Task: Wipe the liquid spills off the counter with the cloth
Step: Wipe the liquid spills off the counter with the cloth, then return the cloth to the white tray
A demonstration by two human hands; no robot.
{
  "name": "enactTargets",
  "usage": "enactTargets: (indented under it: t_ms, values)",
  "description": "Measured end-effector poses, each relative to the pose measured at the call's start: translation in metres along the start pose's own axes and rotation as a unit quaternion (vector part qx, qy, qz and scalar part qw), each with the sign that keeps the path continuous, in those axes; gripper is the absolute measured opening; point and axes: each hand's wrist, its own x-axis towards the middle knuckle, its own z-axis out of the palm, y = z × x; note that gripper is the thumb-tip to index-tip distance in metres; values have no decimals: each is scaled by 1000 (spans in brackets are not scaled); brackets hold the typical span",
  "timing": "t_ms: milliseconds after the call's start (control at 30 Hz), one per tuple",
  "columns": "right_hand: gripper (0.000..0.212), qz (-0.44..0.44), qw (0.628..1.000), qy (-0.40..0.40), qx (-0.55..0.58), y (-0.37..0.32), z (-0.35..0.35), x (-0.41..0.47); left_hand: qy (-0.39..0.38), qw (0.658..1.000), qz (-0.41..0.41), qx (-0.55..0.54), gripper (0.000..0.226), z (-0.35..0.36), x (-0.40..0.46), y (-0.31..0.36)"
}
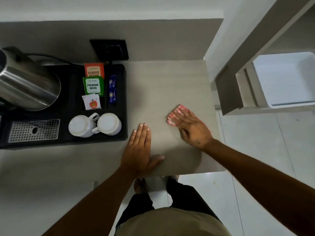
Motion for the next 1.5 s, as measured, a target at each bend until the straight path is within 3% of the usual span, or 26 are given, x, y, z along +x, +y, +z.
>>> enactTargets:
  t_ms: [133, 200, 300, 433, 567, 667, 767, 967, 1067, 1267, 1400, 1500]
  values:
    - [57, 161, 986, 44, 3, 60, -31, 31, 10, 1000, -1, -1, 112, 0, 0, 1]
    - [52, 192, 980, 56, 1, 67, -39, 67, 7, 1000, 0, 6, 111, 1, 1, 0]
    - [50, 171, 983, 59, 27, 44, -28, 100, -9, 1000, 2, 5, 108, -2, 0, 0]
    - [52, 55, 997, 38, 27, -8, 4, 75, -30, 999, -5, -9, 108, -5, 3, 2]
    - [47, 73, 996, 47, 34, -1, -1, 35, -33, 999, -4, -10, 108, -16, 29, 14]
    - [47, 136, 986, 78, 49, 33, -31, 11, -11, 1000, 11, -4, 110, -32, 71, 35]
    - [73, 214, 968, 126, 28, 79, -70, -11, 3, 999, 51, -5, 112, -47, 118, 66]
    - [62, 352, 912, 207, 25, 190, -142, -38, 26, 995, 97, 2, 110, -66, 205, 137]
    - [66, 389, 902, 188, -2, 241, -151, -46, 33, 994, 102, 1, 107, -65, 247, 173]
    - [55, 432, 893, 118, 52, 305, -145, -26, 22, 995, 102, -6, 93, -47, 316, 231]
    - [60, 423, 901, 82, 49, 330, -136, -13, 5, 995, 104, 3, 92, -37, 346, 255]
    - [53, 370, 924, 81, 55, 340, -123, -13, -13, 994, 104, 16, 91, -31, 354, 261]
